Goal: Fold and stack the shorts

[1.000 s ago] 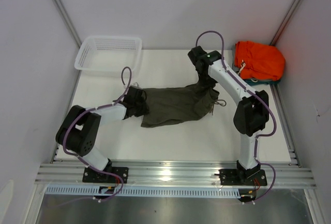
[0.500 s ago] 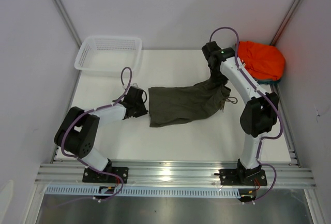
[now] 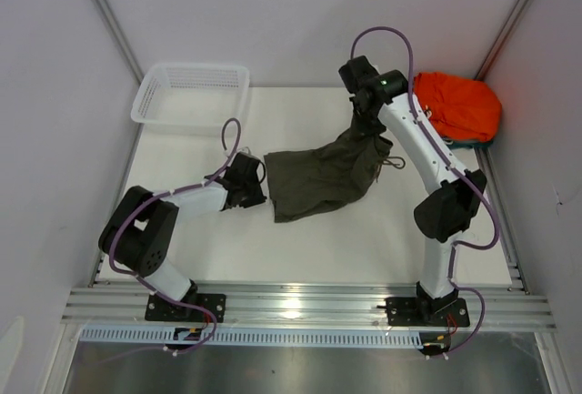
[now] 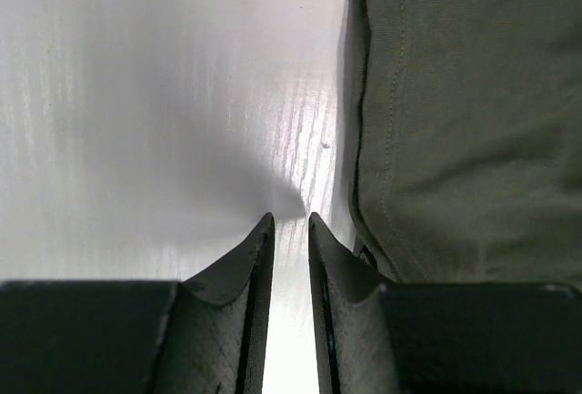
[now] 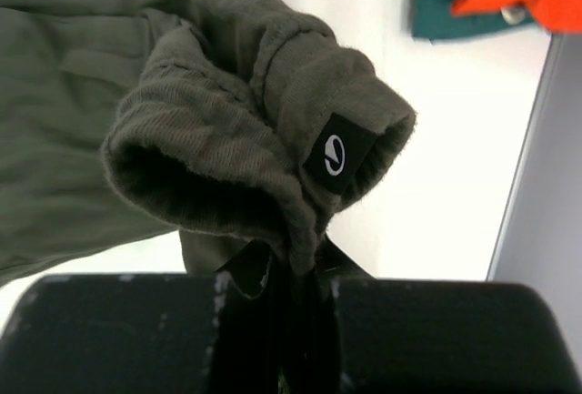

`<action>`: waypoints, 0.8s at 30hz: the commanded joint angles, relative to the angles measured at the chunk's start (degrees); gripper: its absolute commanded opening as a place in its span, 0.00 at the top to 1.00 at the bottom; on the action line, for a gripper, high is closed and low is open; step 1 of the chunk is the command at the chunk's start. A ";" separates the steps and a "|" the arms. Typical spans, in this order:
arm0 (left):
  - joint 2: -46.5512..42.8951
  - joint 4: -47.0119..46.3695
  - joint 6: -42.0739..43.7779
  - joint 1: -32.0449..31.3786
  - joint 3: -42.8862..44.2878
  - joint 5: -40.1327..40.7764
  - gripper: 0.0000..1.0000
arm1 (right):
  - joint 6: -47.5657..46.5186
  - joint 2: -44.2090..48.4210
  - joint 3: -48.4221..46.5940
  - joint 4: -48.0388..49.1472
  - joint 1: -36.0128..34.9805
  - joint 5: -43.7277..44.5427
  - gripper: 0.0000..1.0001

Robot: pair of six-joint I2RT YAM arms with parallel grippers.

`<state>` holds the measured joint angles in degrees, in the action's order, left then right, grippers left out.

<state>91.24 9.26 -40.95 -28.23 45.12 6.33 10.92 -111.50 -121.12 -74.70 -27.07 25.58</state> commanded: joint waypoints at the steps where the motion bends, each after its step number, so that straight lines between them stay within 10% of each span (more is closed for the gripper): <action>1: -0.45 0.23 0.43 -0.77 2.77 0.44 0.76 | 1.12 -2.05 -6.75 -4.49 -1.76 1.22 1.00; 24: 3.50 -3.19 -0.27 -1.74 2.07 0.00 0.78 | 6.92 -13.92 -17.93 -8.10 -14.94 -1.40 0.98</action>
<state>93.84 7.73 -41.08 -29.45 47.22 6.28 15.90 -126.45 -137.32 -77.49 -40.66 26.35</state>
